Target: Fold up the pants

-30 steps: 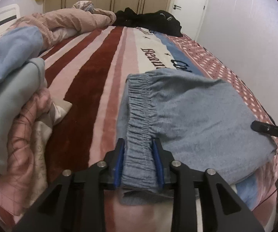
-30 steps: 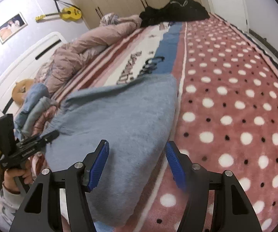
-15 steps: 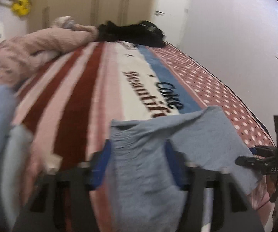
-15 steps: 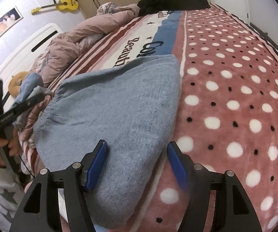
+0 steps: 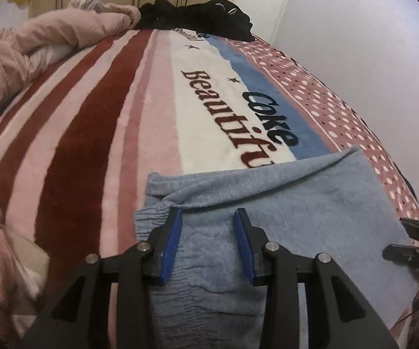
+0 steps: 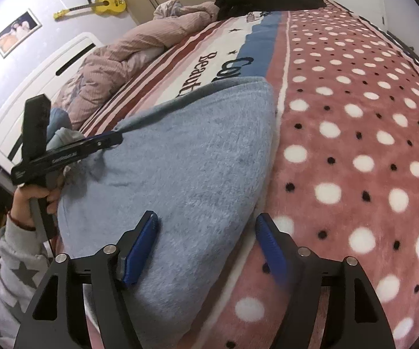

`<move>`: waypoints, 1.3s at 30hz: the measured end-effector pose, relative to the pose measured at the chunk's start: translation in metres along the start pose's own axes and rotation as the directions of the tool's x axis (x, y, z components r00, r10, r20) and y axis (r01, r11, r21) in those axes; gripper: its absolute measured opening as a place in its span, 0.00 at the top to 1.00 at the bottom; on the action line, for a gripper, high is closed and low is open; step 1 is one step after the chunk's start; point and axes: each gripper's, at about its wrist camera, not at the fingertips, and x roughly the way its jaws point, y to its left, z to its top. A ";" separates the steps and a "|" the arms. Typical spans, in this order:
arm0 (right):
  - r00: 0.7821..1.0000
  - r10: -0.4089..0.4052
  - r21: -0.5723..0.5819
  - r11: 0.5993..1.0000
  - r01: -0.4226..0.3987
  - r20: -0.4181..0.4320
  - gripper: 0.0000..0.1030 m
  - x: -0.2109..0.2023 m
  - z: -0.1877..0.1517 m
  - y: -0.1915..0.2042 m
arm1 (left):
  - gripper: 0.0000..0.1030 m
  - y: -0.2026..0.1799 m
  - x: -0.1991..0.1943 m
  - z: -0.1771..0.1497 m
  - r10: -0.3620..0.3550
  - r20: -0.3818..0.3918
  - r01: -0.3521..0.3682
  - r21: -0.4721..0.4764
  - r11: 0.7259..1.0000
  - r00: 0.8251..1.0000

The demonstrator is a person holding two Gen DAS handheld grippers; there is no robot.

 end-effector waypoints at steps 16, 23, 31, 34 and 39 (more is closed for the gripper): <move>0.999 0.045 0.059 0.997 -0.044 -0.007 0.33 -0.002 -0.001 -0.003 | 0.15 0.027 -0.041 -0.047 -0.114 -0.078 0.104 -0.128 0.986 0.990; 0.988 0.150 0.083 0.986 -0.146 -0.040 0.34 0.006 -0.005 0.002 | 0.31 0.024 -0.029 -0.061 -0.237 -0.088 0.216 -0.197 0.956 0.968; 0.990 0.142 0.096 0.986 -0.139 -0.018 0.64 0.003 -0.006 0.005 | 0.64 0.002 -0.037 -0.063 -0.203 -0.089 0.186 -0.170 0.968 0.975; 0.990 0.139 0.080 0.987 -0.140 0.017 0.76 -0.009 -0.007 0.008 | 0.74 -0.015 -0.046 -0.065 -0.204 -0.090 0.191 -0.140 0.972 0.975; 0.991 0.111 0.068 0.991 -0.117 0.078 0.81 -0.043 -0.008 0.005 | 0.76 -0.048 -0.068 -0.079 -0.271 -0.103 0.262 -0.094 0.961 0.957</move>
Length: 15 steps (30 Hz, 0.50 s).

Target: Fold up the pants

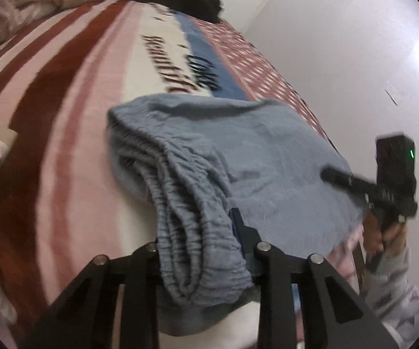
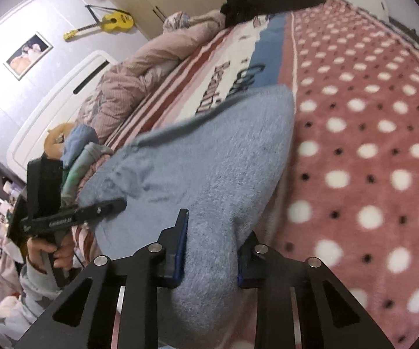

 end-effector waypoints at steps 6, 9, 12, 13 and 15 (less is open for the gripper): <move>0.998 -0.023 -0.010 1.000 0.023 -0.058 0.81 -0.028 -0.012 -0.016 | 0.55 -0.011 0.010 -0.015 -0.008 -0.049 0.009 0.007 1.000 0.999; 0.994 -0.033 -0.004 0.999 0.033 -0.100 0.77 -0.024 -0.022 -0.022 | 0.45 0.007 0.009 -0.010 -0.043 -0.035 0.040 -0.066 0.997 0.998; 0.994 -0.003 0.046 0.999 0.008 -0.108 0.71 -0.023 -0.020 -0.034 | 0.42 0.022 0.007 -0.003 -0.077 -0.018 0.074 -0.112 0.991 0.997; 0.994 0.007 0.064 0.998 0.000 -0.112 0.71 -0.022 -0.018 -0.039 | 0.42 0.024 0.009 0.000 -0.090 -0.017 0.087 -0.122 0.989 0.996; 0.992 0.024 0.093 0.996 -0.013 -0.123 0.69 -0.019 -0.014 -0.049 | 0.42 0.028 0.019 0.004 -0.146 -0.028 0.139 -0.159 0.977 0.989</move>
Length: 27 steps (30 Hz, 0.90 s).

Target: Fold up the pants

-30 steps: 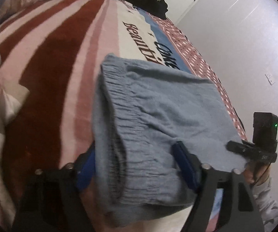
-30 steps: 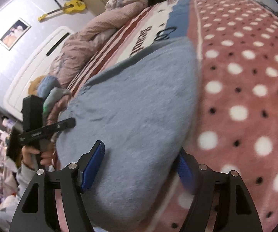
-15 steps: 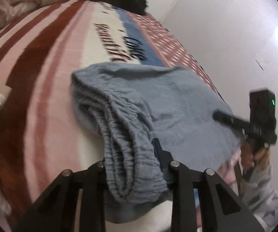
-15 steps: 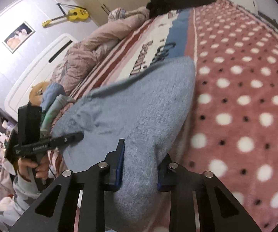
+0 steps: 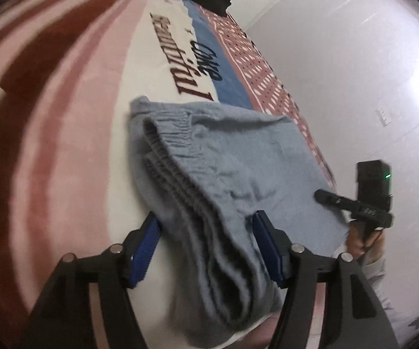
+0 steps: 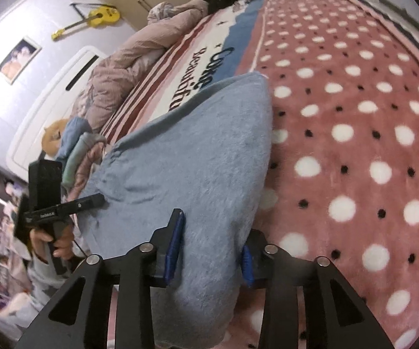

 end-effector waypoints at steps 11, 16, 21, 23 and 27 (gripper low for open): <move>0.997 0.061 0.040 0.997 -0.059 -0.054 0.62 0.018 0.010 -0.019 | 0.63 -0.025 0.026 0.006 0.073 -0.016 -0.071 0.065 0.995 0.997; 0.997 0.053 0.026 0.998 -0.052 -0.051 0.61 0.023 0.008 -0.010 | 0.76 -0.037 0.023 0.001 0.131 0.021 -0.132 0.117 0.984 0.991; 0.999 0.015 -0.035 0.999 -0.017 -0.050 0.62 0.025 0.004 0.012 | 0.81 -0.058 0.013 -0.008 0.205 0.078 -0.217 0.208 0.954 0.976; 0.999 0.004 -0.054 0.999 -0.006 -0.039 0.64 0.022 0.003 0.019 | 0.82 -0.065 0.008 -0.011 0.219 0.098 -0.236 0.234 0.943 0.971; 1.000 -0.014 -0.089 0.996 0.013 -0.006 0.79 0.014 0.001 0.039 | 0.82 -0.073 -0.006 -0.016 0.233 0.137 -0.262 0.272 0.926 0.963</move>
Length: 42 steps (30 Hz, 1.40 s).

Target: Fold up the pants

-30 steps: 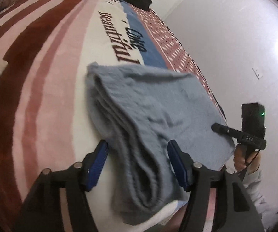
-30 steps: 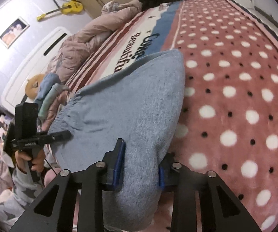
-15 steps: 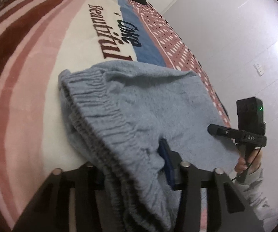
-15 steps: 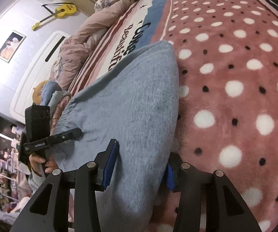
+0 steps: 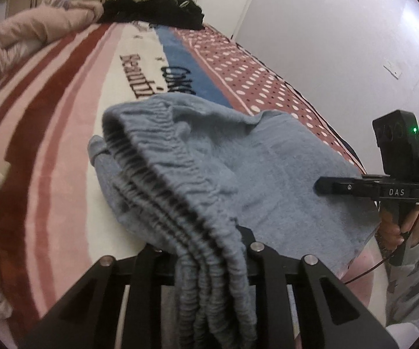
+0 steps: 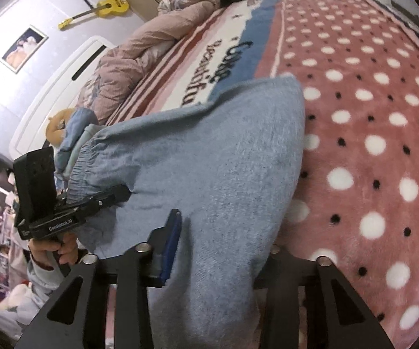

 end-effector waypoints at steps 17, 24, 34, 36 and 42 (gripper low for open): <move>0.994 0.026 -0.147 0.989 -0.011 0.104 0.85 0.011 0.025 0.140 | 0.83 0.068 -0.131 0.010 0.067 0.195 -0.068 -0.005 0.998 0.979; 0.985 0.100 -0.241 0.968 -0.064 0.140 0.85 0.034 0.058 0.222 | 0.83 0.132 -0.201 0.033 0.100 0.244 -0.089 -0.059 0.994 0.964; 0.971 0.201 -0.333 0.931 -0.148 0.129 0.85 0.091 0.114 0.334 | 0.84 0.220 -0.283 0.067 0.205 0.256 -0.180 -0.116 0.977 0.945; 0.971 0.209 -0.343 0.926 -0.158 0.117 0.85 0.108 0.125 0.353 | 0.84 0.242 -0.289 0.069 0.218 0.241 -0.186 -0.147 0.971 0.946; 0.979 0.187 -0.365 0.919 -0.147 0.077 0.85 0.159 0.144 0.391 | 0.84 0.302 -0.287 0.062 0.250 0.195 -0.204 -0.229 0.952 0.948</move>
